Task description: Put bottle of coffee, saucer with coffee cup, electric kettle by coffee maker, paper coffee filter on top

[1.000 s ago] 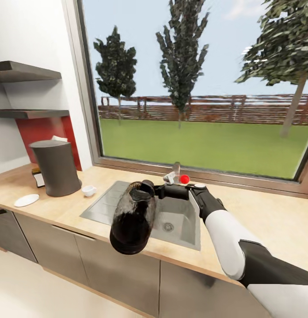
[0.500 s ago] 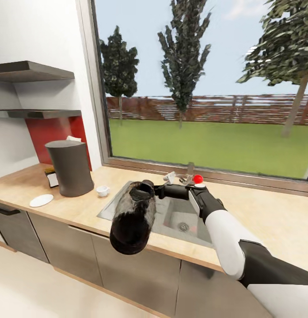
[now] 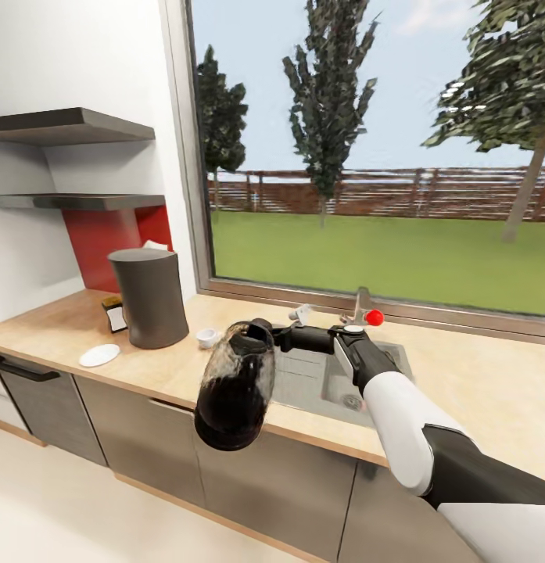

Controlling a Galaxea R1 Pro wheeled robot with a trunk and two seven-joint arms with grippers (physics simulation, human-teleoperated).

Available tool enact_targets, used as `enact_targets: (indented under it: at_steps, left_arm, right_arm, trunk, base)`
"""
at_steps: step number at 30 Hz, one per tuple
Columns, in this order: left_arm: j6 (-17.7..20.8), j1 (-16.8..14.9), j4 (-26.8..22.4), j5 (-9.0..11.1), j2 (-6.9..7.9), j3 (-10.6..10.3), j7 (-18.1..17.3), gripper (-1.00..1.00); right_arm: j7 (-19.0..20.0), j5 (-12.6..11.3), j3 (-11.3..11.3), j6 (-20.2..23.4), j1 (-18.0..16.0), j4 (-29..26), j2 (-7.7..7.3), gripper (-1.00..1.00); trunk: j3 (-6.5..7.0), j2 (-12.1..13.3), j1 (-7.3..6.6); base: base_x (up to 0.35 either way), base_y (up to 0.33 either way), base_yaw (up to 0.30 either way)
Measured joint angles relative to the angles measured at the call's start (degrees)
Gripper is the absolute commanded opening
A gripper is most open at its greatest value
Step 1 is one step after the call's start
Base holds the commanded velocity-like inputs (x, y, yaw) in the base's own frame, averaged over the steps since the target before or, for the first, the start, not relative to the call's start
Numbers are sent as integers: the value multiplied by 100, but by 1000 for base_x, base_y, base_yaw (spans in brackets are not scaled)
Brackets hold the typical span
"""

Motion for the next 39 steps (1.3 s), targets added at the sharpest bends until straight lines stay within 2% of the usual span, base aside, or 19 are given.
enact_targets:
  at_steps: [31,39]
  left_arm:
    - [0,0,0,1,-7,0,0,100]
    - [0,0,0,5,-3,8,0,100]
  right_arm:
    - [0,-2,0,0,0,-2,0,-100]
    - [1,7,-1,4,0,-1,-1,-100]
  trunk:
    - [0,0,0]
    - [0,0,0]
  base:
    - [0,312,0]
    - [0,312,-243]
